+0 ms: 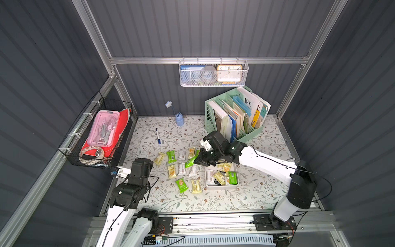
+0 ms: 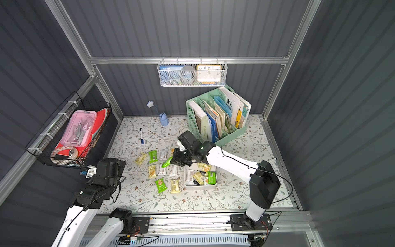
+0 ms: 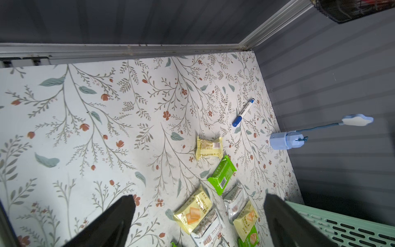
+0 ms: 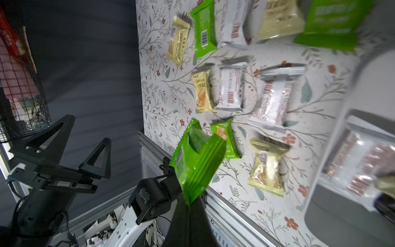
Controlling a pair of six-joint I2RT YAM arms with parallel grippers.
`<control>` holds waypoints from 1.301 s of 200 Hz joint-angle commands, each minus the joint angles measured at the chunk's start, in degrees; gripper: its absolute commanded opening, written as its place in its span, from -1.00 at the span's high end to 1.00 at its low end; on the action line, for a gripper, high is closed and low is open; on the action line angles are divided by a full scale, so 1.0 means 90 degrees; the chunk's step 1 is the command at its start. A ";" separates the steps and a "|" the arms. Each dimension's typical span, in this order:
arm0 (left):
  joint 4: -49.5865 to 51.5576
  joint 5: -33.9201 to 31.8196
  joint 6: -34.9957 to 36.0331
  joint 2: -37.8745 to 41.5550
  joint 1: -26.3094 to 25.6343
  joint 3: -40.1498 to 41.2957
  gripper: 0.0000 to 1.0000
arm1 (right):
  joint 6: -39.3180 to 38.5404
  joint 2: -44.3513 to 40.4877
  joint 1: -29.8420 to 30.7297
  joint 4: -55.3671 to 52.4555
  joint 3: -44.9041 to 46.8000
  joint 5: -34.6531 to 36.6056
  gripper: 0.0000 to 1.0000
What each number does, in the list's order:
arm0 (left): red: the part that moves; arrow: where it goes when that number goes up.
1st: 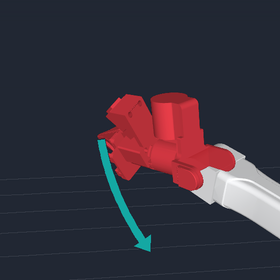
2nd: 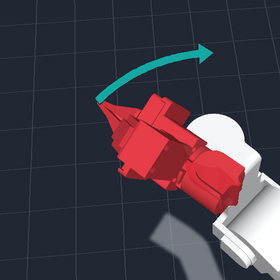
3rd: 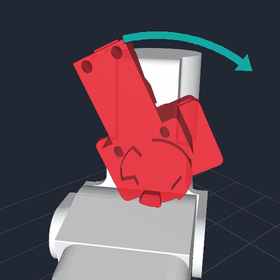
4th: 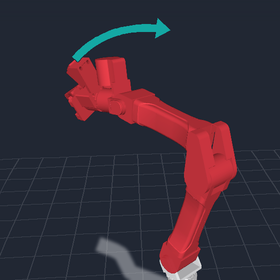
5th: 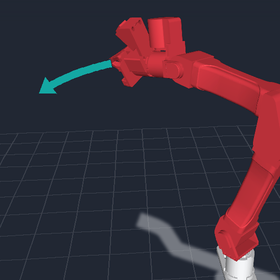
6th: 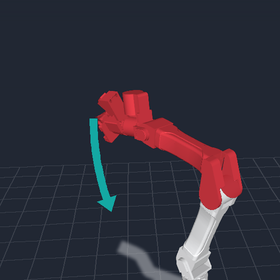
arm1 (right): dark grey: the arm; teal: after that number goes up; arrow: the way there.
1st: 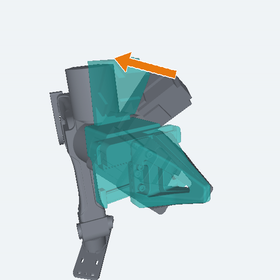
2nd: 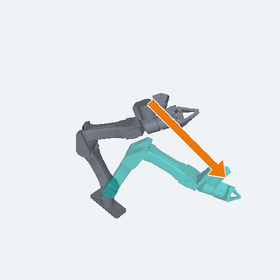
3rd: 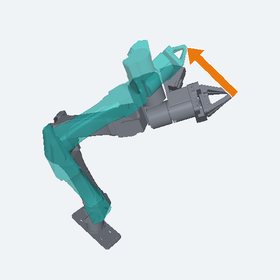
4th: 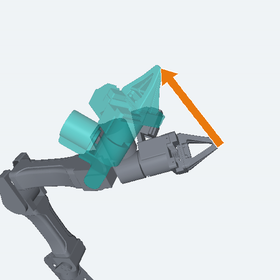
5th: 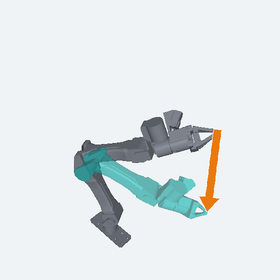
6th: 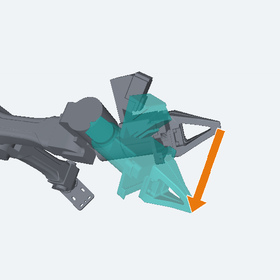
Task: Take the cookies out of the storage box
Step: Place the cookie at the center of the board.
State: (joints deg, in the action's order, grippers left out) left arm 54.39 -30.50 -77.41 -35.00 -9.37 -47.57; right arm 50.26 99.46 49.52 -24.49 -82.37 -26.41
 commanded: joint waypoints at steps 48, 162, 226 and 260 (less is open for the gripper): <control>0.1129 -0.0098 -0.0493 0.0479 0.0035 -0.0269 -0.99 | -0.1764 0.2223 0.0624 -0.0618 -0.2182 -0.0818 1.00; 0.1153 0.0037 -0.0560 0.0423 0.0035 -0.0210 -0.99 | -0.1574 0.4964 0.1107 -0.0549 -0.4771 -0.0268 1.00; 0.0968 0.0246 -0.0550 0.0384 0.0036 -0.0114 -0.99 | -0.1544 0.5331 0.1109 -0.0372 -0.5154 0.0252 0.68; 0.0873 0.0322 -0.0501 0.0335 0.0035 -0.0099 -0.99 | -0.1562 0.5139 0.1108 -0.0333 -0.5159 0.0507 0.39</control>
State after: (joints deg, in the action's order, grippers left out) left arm 62.41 -28.29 -82.00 -31.38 -9.37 -48.90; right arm 36.47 147.35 59.24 -27.42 -127.63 -24.67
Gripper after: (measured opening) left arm 0.995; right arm 0.274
